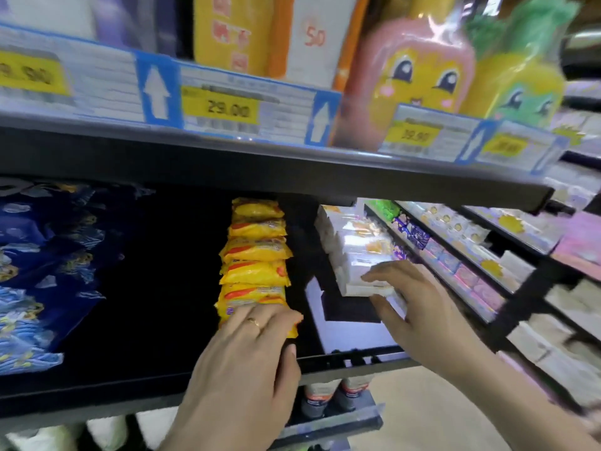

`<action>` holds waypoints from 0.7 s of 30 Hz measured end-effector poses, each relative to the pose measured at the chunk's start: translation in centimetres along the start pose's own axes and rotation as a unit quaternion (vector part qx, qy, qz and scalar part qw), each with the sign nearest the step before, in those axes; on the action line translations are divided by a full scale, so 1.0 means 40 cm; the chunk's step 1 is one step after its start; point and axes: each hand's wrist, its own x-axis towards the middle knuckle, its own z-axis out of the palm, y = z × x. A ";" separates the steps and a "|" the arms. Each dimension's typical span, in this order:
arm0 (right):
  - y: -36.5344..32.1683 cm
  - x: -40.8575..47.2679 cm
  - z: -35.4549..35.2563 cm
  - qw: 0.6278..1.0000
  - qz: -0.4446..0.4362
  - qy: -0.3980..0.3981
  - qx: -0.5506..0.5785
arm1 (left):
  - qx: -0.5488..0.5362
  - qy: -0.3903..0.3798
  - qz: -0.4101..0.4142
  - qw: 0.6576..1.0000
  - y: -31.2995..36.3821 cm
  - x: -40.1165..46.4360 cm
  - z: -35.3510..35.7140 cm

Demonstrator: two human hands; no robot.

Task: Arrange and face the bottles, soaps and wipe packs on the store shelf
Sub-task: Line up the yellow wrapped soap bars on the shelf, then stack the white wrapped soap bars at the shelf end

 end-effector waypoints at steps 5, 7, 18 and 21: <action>0.145 -0.011 -0.008 0.999 0.018 -0.016 0.032 | 0.025 -0.048 0.004 0.999 0.111 0.031 0.129; 0.192 0.004 -0.008 0.999 0.019 -0.040 0.032 | 0.051 -0.083 -0.009 0.995 0.141 0.041 0.187; 0.207 0.079 0.076 0.997 -0.022 -0.051 0.058 | 0.061 -0.081 -0.073 0.992 0.178 0.041 0.229; 0.222 0.069 0.105 0.995 -0.021 0.009 0.093 | 0.036 -0.087 -0.084 0.992 0.183 0.042 0.223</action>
